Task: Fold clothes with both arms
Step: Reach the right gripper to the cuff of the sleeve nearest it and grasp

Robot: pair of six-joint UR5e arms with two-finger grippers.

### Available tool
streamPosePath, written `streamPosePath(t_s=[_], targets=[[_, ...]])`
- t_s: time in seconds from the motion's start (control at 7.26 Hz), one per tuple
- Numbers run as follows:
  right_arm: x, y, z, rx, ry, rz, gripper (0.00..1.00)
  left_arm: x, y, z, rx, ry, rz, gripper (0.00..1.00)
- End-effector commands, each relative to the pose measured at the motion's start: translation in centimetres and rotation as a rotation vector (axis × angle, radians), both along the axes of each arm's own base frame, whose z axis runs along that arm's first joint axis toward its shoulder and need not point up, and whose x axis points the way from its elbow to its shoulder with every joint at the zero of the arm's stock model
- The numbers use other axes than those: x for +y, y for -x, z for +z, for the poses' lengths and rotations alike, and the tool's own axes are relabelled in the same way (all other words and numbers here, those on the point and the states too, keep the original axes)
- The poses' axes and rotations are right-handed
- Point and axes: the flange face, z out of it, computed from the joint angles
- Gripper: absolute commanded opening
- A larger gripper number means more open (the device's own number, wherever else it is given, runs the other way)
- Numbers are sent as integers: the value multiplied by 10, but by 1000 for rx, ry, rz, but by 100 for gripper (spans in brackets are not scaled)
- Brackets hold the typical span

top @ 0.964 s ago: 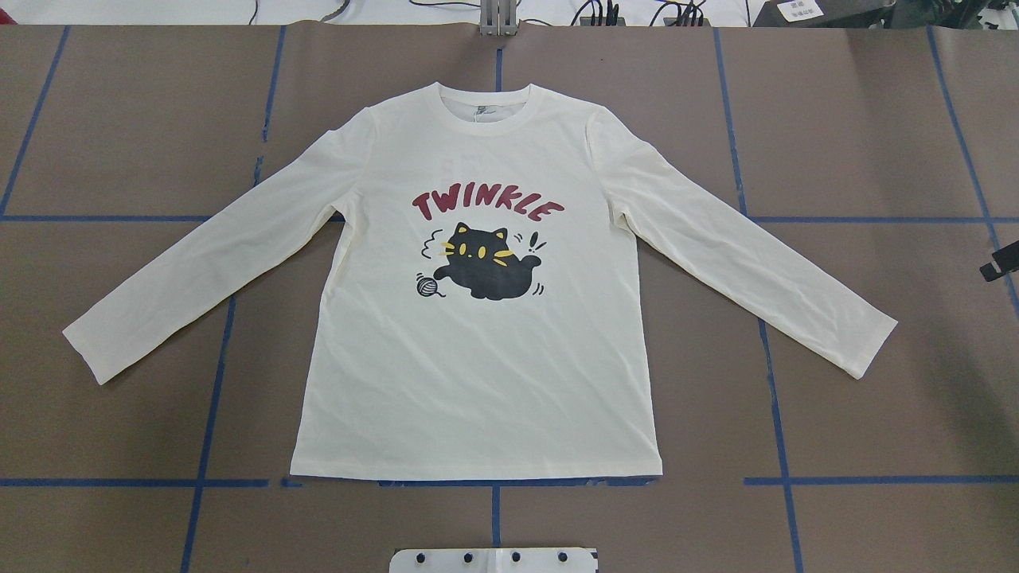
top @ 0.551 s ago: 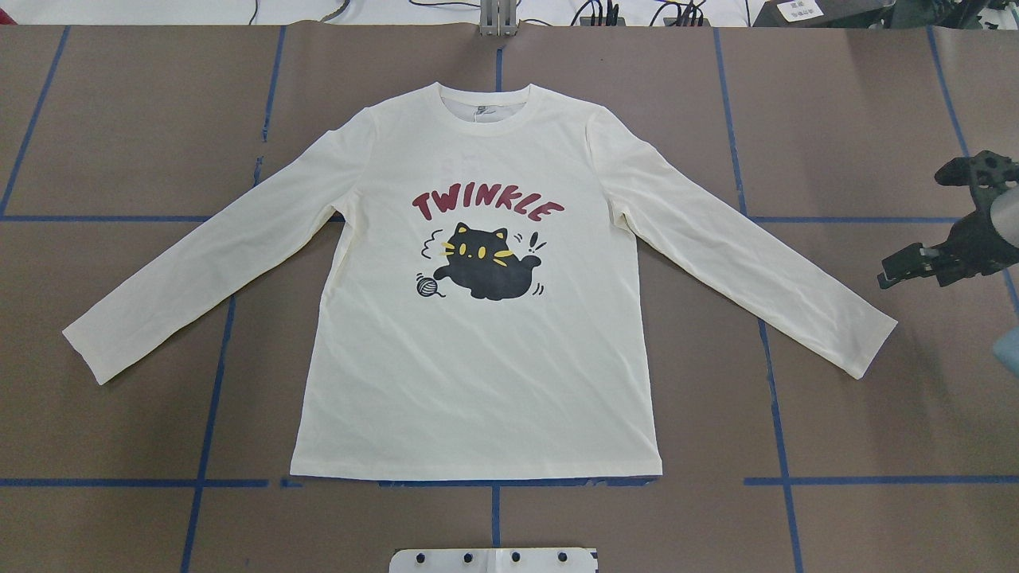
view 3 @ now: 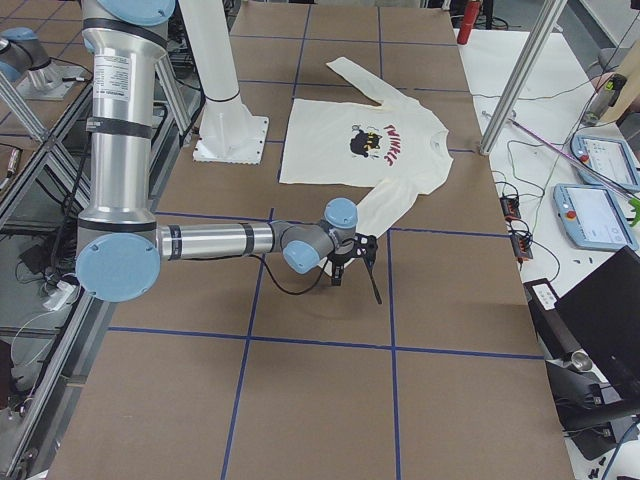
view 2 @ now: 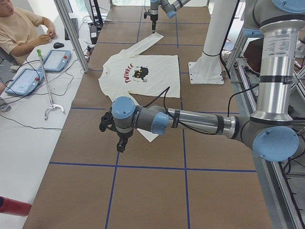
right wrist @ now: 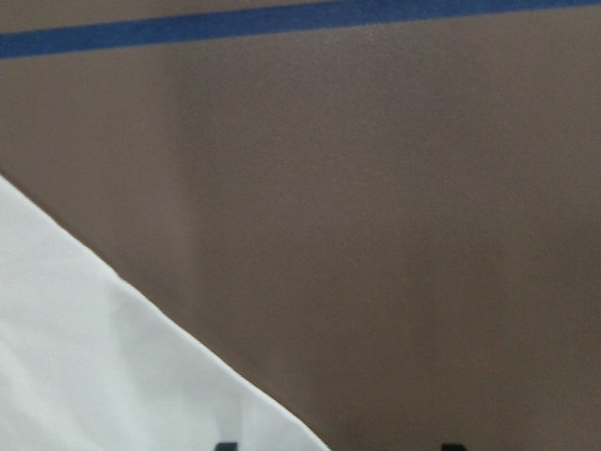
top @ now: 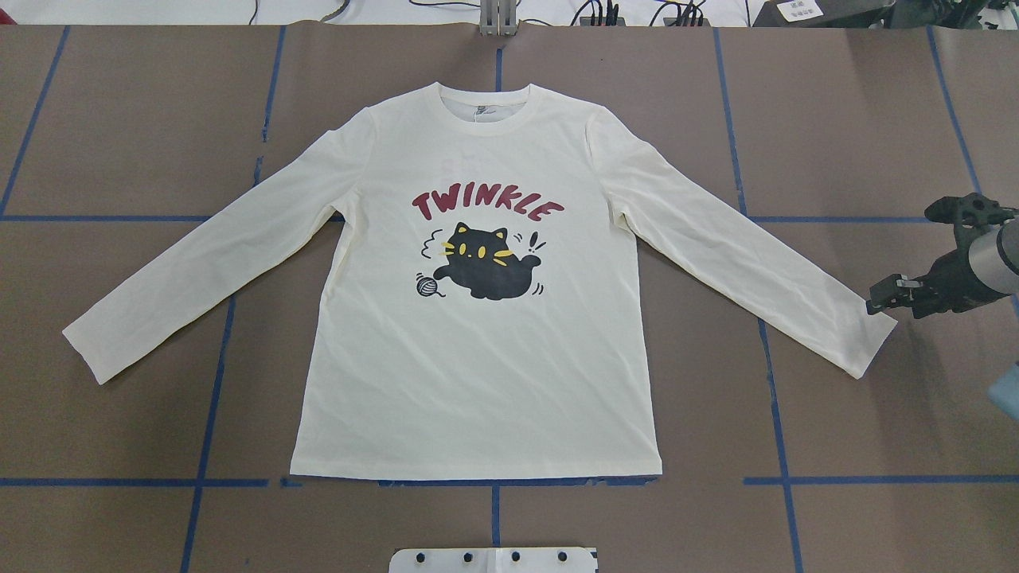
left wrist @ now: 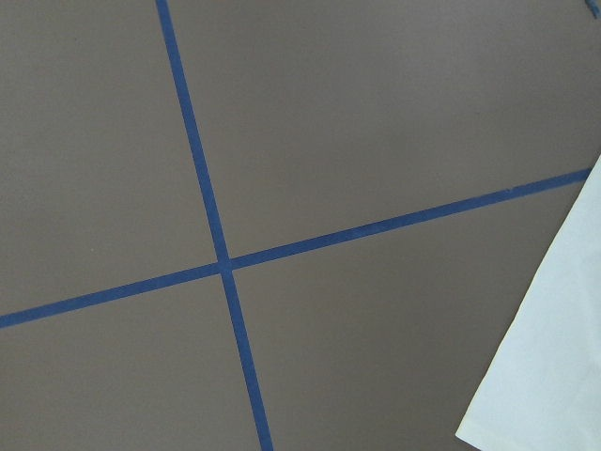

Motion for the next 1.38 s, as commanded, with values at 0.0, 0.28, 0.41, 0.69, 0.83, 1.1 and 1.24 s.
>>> streamPosePath(t_s=[0.0,0.28,0.41,0.69,0.83,1.1,1.24], targets=[[4,-1,8,-2,19,-4,25,-2,-1,-8,6,-37,-10,99],[7,-1,5,-22,30,-18,0,2,0,-1,4,-14,-13,100],[9,0,3,-38,38,-30,0,3,0,0,6,-12,-12,100],[9,1,-13,-65,26,-35,0,5,0,-1,7,-11,-13,100],[4,9,-50,-118,21,-20,0,4,-1,-1,9,-10,-14,100],[-46,70,-146,-225,53,60,0,3,0,-5,8,-19,-18,100],[-76,116,-214,-285,118,127,0,3,-1,-6,11,-13,-24,100]])
